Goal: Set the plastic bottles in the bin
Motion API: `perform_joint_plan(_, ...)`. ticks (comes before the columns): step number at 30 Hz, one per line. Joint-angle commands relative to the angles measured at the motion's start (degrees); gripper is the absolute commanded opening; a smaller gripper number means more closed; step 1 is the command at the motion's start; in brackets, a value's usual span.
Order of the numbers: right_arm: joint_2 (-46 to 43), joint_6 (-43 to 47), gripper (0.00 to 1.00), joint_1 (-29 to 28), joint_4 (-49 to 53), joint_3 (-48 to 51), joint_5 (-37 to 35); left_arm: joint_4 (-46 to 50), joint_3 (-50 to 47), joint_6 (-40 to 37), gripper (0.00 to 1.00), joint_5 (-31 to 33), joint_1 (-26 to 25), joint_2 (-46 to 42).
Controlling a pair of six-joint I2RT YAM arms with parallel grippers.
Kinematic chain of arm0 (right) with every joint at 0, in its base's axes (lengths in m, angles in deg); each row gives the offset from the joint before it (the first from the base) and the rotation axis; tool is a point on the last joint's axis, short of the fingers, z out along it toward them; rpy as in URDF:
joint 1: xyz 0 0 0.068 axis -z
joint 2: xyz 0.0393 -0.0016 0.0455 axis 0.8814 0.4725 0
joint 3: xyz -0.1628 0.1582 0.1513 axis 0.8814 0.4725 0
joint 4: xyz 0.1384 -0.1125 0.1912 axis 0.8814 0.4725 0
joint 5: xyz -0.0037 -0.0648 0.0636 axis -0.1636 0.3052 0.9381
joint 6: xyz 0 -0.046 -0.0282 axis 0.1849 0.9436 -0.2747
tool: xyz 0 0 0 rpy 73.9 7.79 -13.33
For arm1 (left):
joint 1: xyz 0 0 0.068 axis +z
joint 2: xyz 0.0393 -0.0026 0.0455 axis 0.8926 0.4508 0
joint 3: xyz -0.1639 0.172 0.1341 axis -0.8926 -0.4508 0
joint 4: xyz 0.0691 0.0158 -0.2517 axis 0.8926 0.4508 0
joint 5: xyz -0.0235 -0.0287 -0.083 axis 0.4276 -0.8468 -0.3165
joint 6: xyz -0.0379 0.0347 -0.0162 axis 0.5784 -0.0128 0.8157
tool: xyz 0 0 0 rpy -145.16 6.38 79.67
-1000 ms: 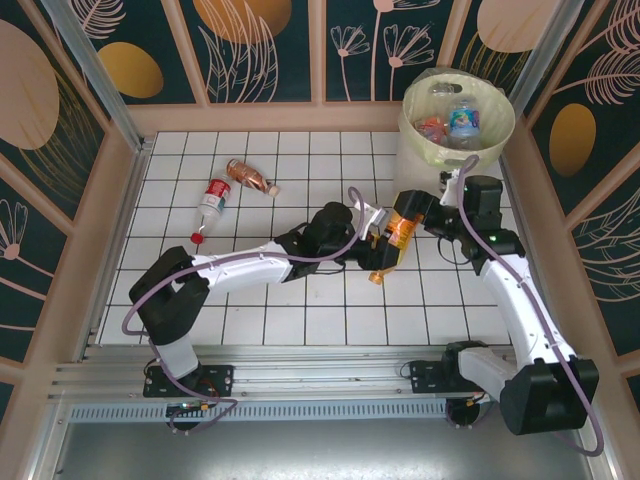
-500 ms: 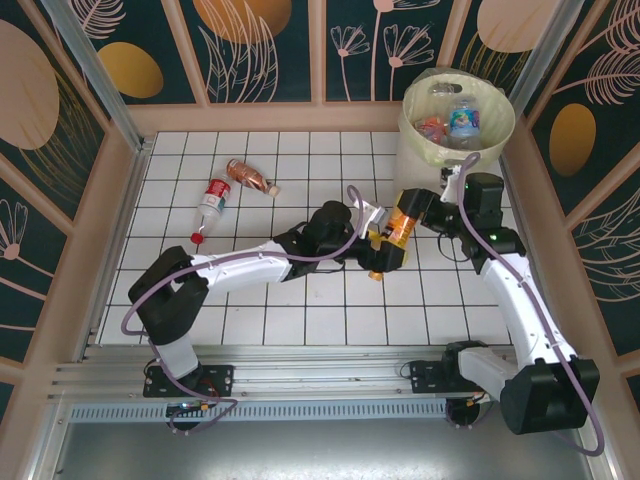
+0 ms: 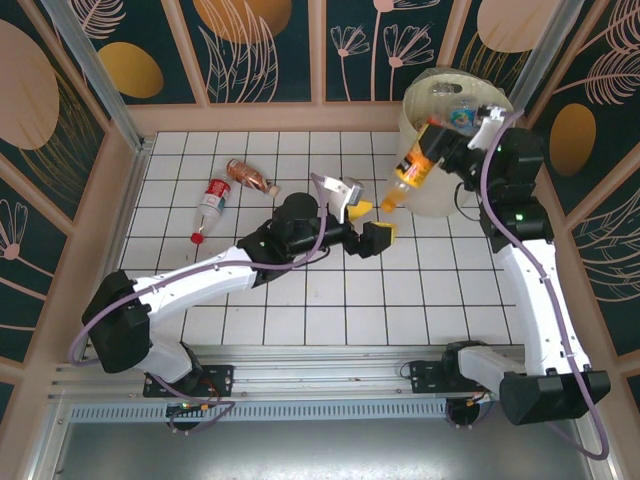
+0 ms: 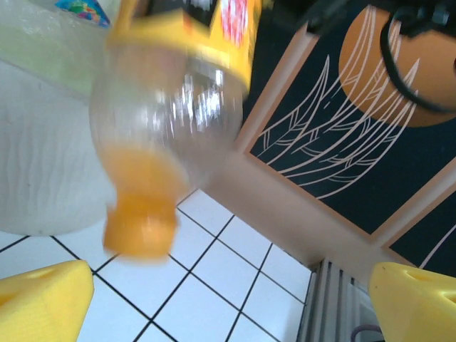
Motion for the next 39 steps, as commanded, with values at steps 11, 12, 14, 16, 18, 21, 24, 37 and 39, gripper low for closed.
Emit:
perform_joint_plan(11, 6.7, 17.5, 0.6, 0.3, -19.0, -7.1, -36.0, -1.5, -4.3, -4.4, 0.99, 1.5, 0.5, -4.0)
perform_joint_plan(12, 6.9, 18.7, 0.6, 0.2, -21.0, -6.6, -37.6, -1.3, -4.3, -4.4, 0.99, 1.4, 0.5, -4.1)
perform_joint_plan(14, 7.2, 21.0, 0.6, 0.3, -25.0, -5.3, -40.4, -1.4, -4.5, -4.4, 0.99, 1.1, 0.5, -4.2)
perform_joint_plan(16, 8.1, 23.3, 0.6, 0.2, -26.5, -5.6, -43.3, -1.4, -4.7, -4.5, 0.99, 1.0, 0.5, -4.3)
perform_joint_plan(18, 8.8, 26.1, 0.6, 0.1, -28.8, -5.1, -46.7, -1.4, -5.0, -4.4, 0.99, 1.2, 0.5, -4.5)
perform_joint_plan(21, 10.7, 31.0, 0.6, 0.2, -31.2, -4.9, -50.6, -1.3, -5.4, -4.4, 0.99, 1.2, 0.5, -4.7)
perform_joint_plan(24, 13.7, 34.6, 0.6, 0.2, -30.6, -6.6, -52.8, -1.0, -5.5, -4.5, 0.99, 1.2, 0.5, -4.7)
perform_joint_plan(37, 22.3, 44.9, 0.62, 0.5, -39.7, -3.7, -61.2, -0.6, -6.4, -4.4, 0.99, 1.2, 0.5, -4.9)
perform_joint_plan(39, 24.1, 45.5, 0.63, 0.9, -39.7, -4.7, -61.8, -0.4, -6.4, -4.5, 0.99, 1.4, 0.5, -5.0)
